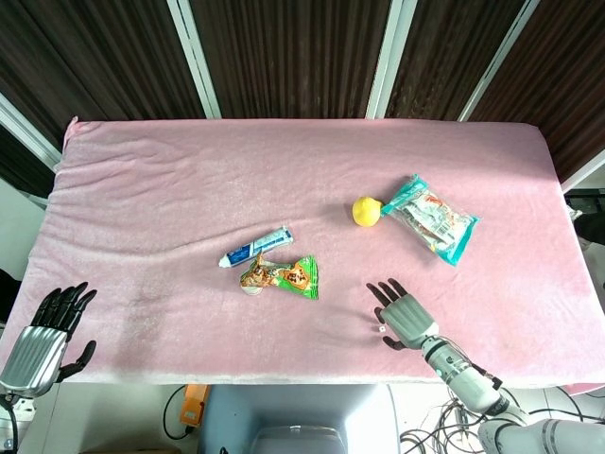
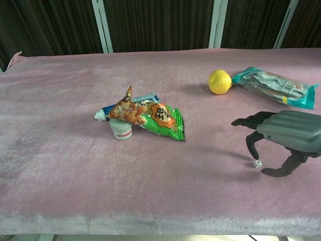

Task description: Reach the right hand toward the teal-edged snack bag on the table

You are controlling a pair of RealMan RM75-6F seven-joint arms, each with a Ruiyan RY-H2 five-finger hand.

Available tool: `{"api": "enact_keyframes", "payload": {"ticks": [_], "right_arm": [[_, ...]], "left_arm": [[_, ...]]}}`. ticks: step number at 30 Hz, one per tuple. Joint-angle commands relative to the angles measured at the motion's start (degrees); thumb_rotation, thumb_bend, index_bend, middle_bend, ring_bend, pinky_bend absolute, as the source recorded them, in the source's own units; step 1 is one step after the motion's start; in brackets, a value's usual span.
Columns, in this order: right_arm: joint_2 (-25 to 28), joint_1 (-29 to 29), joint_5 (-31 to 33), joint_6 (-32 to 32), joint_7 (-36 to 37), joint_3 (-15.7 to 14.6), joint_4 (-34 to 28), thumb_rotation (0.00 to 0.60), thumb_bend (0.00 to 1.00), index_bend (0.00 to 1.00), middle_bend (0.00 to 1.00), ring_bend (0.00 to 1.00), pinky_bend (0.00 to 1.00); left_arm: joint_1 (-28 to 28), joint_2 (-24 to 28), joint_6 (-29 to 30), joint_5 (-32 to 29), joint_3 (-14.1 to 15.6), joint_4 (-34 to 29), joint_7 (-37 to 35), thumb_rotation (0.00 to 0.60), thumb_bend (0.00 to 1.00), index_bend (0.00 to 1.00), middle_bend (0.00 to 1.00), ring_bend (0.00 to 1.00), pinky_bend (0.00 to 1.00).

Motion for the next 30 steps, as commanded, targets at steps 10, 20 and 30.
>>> {"api": "enact_keyframes", "payload": {"ticks": [10, 20, 30], "right_arm": [[-1.3, 0.4, 0.5, -0.4, -0.5, 0.0, 1.1, 0.600, 0.48, 0.64, 0.00, 0.00, 0.00], [-1.7, 0.4, 0.8, 0.2, -0.9, 0.0, 1.0, 0.600, 0.48, 0.69, 0.00, 0.00, 0.00], [-1.0, 0.0, -0.2, 1.9, -0.1, 0.4, -0.1, 0.600, 0.49, 0.71, 0.00, 0.00, 0.00]], "left_arm": [[0.3, 0.3, 0.6, 0.1, 0.1, 0.3, -0.9, 0.600, 0.40, 0.00, 0.00, 0.00, 0.04], [0.4, 0.4, 0.9, 0.2, 0.1, 0.4, -1.2, 0.600, 0.41, 0.00, 0.00, 0.00, 0.04], [0.5, 0.4, 0.9, 0.3, 0.2, 0.3, -1.2, 0.600, 0.41, 0.00, 0.00, 0.00, 0.04]]}}
